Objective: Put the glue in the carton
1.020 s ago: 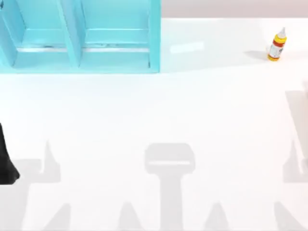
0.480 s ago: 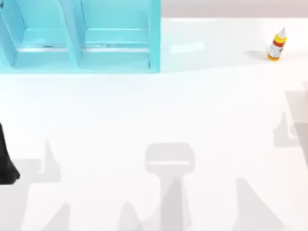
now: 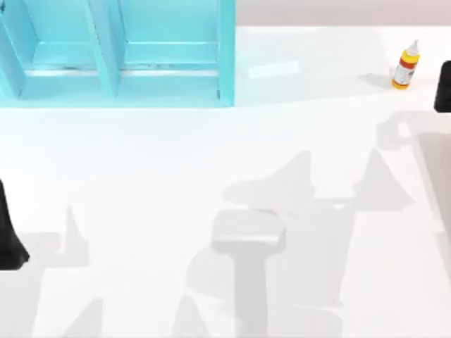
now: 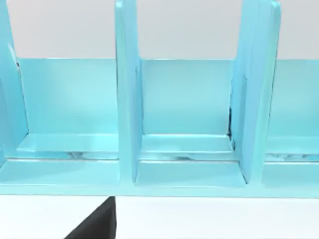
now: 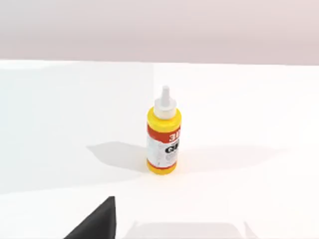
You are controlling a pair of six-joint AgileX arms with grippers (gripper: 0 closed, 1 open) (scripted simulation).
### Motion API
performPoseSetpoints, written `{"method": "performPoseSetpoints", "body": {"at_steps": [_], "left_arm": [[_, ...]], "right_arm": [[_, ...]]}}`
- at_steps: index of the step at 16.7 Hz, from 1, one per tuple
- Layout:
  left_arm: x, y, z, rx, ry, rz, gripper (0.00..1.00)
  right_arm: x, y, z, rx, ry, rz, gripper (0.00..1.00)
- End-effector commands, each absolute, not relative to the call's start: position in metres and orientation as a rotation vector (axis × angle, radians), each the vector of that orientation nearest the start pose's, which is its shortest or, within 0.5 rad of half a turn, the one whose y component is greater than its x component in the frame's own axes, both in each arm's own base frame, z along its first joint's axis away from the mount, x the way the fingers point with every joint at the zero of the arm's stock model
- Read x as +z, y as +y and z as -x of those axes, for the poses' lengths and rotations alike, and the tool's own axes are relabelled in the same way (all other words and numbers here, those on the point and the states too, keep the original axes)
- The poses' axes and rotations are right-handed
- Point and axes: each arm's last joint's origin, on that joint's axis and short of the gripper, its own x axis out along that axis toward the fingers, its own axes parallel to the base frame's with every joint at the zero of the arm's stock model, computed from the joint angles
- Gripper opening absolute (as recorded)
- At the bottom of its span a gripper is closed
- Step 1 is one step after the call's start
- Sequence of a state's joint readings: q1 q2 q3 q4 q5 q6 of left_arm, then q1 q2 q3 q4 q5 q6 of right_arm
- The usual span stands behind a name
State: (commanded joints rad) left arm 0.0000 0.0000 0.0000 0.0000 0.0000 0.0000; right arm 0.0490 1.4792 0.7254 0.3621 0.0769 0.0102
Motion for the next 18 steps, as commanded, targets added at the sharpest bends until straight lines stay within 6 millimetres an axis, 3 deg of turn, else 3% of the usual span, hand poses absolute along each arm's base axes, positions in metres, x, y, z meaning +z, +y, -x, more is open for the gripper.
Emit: {"method": "performPoseSetpoints", "body": {"at_steps": [4,7,11,18], "left_arm": [[0.16,-0.001,-0.106,0.0,0.0,0.0,1.0],[0.16,-0.001,-0.106,0.0,0.0,0.0,1.0],[0.16,-0.001,-0.106,0.0,0.0,0.0,1.0],[0.16,-0.001,-0.106,0.0,0.0,0.0,1.0]], "right_arm": [[0.15,0.025,-0.375,-0.012,0.472,0.028,1.0],[0.121,0.032,-0.403,-0.011,0.486,0.021,1.0],[0.101,0.035,-0.416,-0.015,0.5,0.015,1.0],[0.101,0.032,-0.421,-0.016,0.5,0.015,1.0]]}}
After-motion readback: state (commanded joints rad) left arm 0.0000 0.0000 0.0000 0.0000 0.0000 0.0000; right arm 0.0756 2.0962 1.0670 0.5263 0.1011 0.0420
